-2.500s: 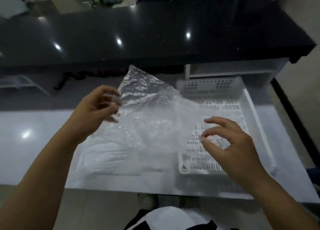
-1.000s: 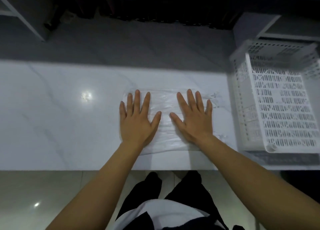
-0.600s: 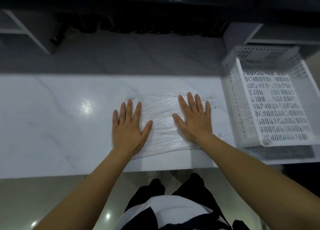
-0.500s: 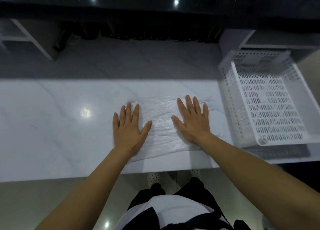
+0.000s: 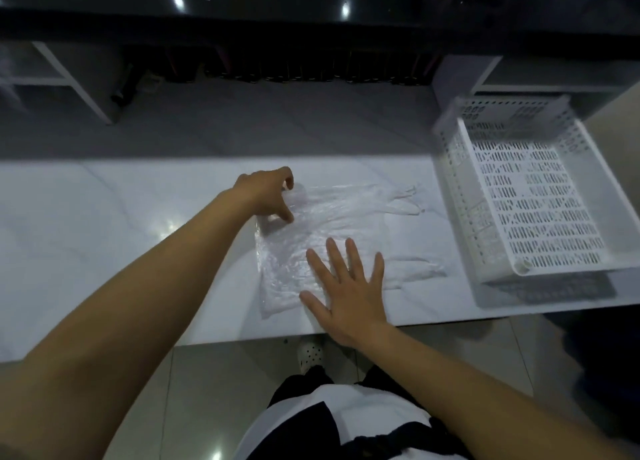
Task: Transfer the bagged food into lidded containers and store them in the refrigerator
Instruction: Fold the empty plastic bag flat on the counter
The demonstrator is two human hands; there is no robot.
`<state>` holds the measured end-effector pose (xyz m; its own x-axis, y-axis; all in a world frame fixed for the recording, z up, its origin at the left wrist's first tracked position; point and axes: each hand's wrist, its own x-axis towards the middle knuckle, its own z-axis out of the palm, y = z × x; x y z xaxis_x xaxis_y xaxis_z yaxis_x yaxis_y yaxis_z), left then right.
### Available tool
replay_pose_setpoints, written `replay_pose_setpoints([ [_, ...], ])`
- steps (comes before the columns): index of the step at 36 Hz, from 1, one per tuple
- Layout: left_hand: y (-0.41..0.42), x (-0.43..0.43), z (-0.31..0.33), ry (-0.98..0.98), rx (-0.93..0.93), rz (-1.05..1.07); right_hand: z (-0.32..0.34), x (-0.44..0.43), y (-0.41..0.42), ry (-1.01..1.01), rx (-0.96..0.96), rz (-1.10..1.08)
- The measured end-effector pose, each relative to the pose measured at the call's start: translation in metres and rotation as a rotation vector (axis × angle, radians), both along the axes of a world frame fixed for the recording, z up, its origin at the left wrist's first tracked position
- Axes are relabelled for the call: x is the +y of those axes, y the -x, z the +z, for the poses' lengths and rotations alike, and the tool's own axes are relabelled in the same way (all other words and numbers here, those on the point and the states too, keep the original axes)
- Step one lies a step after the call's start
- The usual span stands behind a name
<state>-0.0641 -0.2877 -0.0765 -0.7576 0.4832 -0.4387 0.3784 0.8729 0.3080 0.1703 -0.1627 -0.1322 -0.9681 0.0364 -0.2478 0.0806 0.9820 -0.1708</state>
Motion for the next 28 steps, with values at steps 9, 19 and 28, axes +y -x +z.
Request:
replay_pose_setpoints([
  [9,-0.046,-0.01,0.025,-0.279,0.065,0.047,-0.007,-0.002,0.003,0.026,0.033,-0.044],
  [19,-0.165,-0.044,-0.01,-0.467,0.272,-0.032,-0.007,0.02,-0.024,0.273,0.569,-0.265],
  [28,-0.198,-0.045,-0.032,-0.516,0.281,-0.019,0.005,0.039,-0.035,0.098,0.762,-0.176],
])
